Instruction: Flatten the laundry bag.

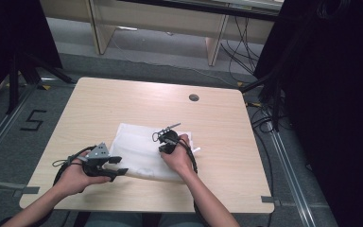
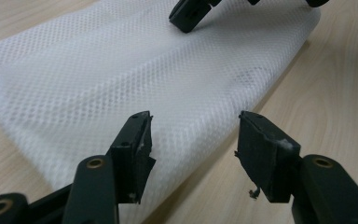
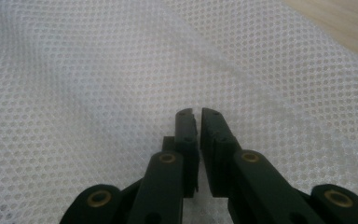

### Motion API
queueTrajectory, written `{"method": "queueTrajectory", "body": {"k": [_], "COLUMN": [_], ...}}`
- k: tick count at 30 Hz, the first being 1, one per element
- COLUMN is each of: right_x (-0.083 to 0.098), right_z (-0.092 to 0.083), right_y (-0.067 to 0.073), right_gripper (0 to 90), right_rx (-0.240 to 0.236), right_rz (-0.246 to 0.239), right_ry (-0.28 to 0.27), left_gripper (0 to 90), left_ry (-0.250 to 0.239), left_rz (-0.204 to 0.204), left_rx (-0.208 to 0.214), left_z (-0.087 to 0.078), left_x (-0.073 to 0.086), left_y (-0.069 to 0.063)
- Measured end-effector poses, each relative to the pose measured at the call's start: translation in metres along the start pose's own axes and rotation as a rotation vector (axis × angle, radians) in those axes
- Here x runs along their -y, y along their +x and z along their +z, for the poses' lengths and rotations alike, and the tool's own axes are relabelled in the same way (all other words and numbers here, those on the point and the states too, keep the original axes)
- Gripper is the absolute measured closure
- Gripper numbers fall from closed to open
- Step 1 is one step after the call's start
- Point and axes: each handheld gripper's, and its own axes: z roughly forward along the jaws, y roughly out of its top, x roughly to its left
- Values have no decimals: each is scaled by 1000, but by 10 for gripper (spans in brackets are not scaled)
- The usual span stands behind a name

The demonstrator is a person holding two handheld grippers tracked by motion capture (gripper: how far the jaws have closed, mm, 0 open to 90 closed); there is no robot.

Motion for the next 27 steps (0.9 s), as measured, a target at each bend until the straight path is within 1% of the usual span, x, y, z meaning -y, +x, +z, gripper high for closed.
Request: {"method": "queueTrajectory", "body": {"k": [1, 2, 3, 4, 5, 6, 7, 8, 9, 10, 11, 12, 14, 15, 16, 17, 18, 19, 20, 21, 23, 24, 25, 26, 27], "right_x": [0, -1, -1, -2, -3, -3, -4, -6, -8, -10, -13, -17, -24, -28, -30, -32, -34, -36, -37, -38, -40, -41, -42, -43, -44], "right_z": [1, 1, 2, 2, 3, 3, 3, 2, 1, 0, -4, -7, -13, -14, -15, -14, -14, -13, -13, -14, -13, -13, -12, -13, -13], "right_y": [3, 6, 7, 12, 14, 16, 17, 19, 18, 17, 15, 11, 5, -1, -4, -7, -10, -14, -16, -18, -22, -24, -25, -26, -27], "right_gripper": [858, 858, 858, 857, 854, 849, 838, 809, 790, 756, 732, 708, 651, 614, 596, 580, 563, 542, 528, 517, 484, 474, 470, 467, 460], "right_rx": [-7, -26, -26, -31, -35, -49, -63, -88, -89, -92, -77, -63, -37, -13, -9, -12, -14, -12, -14, -16, -19, -13, -9, -10, -10], "right_rz": [-2, -4, -17, -8, -18, -25, -40, -30, -53, -59, -78, -83, -68, -96, -103, -112, -104, -119, -98, -94, -94, -106, -104, -81, -103], "right_ry": [5, 2, -2, 7, 11, 11, 19, 36, 37, 40, 36, 22, 18, 20, 31, 34, 40, 38, 49, 53, 59, 58, 58, 67, 50], "left_gripper": [459, 462, 464, 465, 465, 466, 468, 472, 475, 486, 492, 502, 527, 543, 560, 578, 590, 609, 621, 629, 654, 660, 666, 671, 673], "left_ry": [-1, 2, 21, 12, 13, 23, 18, 19, 23, 22, 24, 19, 30, 33, 45, 46, 57, 71, 77, 79, 96, 102, 100, 103, 101], "left_rz": [18, 23, 9, 31, 31, 10, 4, 3, 14, 23, 20, 6, -24, -21, -12, -14, -5, 10, 14, 20, 38, 45, 48, 48, 56], "left_rx": [6, 11, 17, 14, 12, 24, 21, 23, 22, 23, 24, 33, 45, 52, 60, 68, 80, 86, 88, 100, 104, 108, 113, 117, 121], "left_z": [0, 0, 0, 1, 1, 0, 0, 0, 0, 0, 0, 0, 1, 2, 3, 4, 5, 7, 7, 9, 11, 12, 13, 14, 15], "left_x": [0, 0, -1, 0, 0, 0, 0, 0, 0, 0, 0, 0, -1, -1, -1, -2, -2, -2, -3, -3, -4, -4, -4, -4, -5], "left_y": [1, 0, -1, -1, -1, -2, -3, -3, -2, -2, -2, -3, -6, -7, -8, -11, -13, -16, -18, -21, -24, -25, -26, -27, -27]}}
